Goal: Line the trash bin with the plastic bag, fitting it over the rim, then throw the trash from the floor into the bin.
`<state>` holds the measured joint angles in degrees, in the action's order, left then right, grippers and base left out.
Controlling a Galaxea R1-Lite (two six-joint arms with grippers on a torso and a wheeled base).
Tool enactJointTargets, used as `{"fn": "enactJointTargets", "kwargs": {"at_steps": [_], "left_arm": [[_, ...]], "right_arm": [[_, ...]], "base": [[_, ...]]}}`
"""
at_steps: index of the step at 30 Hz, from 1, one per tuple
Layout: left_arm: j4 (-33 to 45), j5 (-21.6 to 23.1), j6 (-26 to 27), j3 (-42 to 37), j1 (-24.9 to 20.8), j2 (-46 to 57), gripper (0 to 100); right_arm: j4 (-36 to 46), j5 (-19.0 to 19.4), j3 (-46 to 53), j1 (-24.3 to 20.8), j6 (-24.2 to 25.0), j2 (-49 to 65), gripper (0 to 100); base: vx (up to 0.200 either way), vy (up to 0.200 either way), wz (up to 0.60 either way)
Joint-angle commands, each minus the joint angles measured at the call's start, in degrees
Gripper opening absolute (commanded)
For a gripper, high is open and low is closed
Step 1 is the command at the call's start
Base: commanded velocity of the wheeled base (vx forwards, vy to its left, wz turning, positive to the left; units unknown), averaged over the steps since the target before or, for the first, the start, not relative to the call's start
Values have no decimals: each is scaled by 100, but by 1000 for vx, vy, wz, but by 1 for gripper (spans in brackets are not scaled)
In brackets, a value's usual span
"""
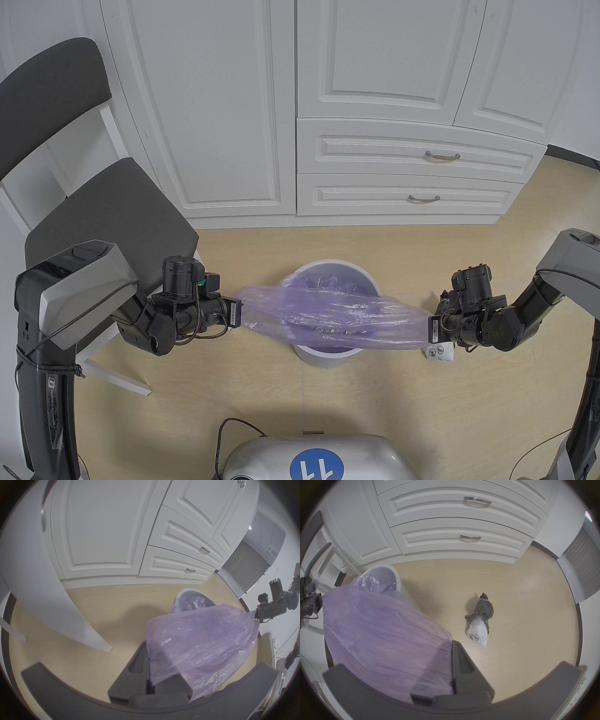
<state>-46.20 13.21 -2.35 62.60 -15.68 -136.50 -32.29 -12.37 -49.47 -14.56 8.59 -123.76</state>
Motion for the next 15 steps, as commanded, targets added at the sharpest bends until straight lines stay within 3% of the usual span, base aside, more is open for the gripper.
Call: {"fn": "enactJointTargets", "kwargs": {"at_steps": [1, 9, 15], "left_arm": [[-3, 94, 16, -187, -58, 132, 0], [120, 120, 385, -239, -41, -17, 0], [217, 234, 393, -389, 12, 264, 0]], "right_arm": [[30, -2, 69, -109, -33, 18, 0], [232, -2, 315, -214, -490, -87, 0], [566, -2, 350, -214, -534, 168, 0]], "base": [[0, 0, 0], [0, 0, 0], [0, 0, 0]]}}
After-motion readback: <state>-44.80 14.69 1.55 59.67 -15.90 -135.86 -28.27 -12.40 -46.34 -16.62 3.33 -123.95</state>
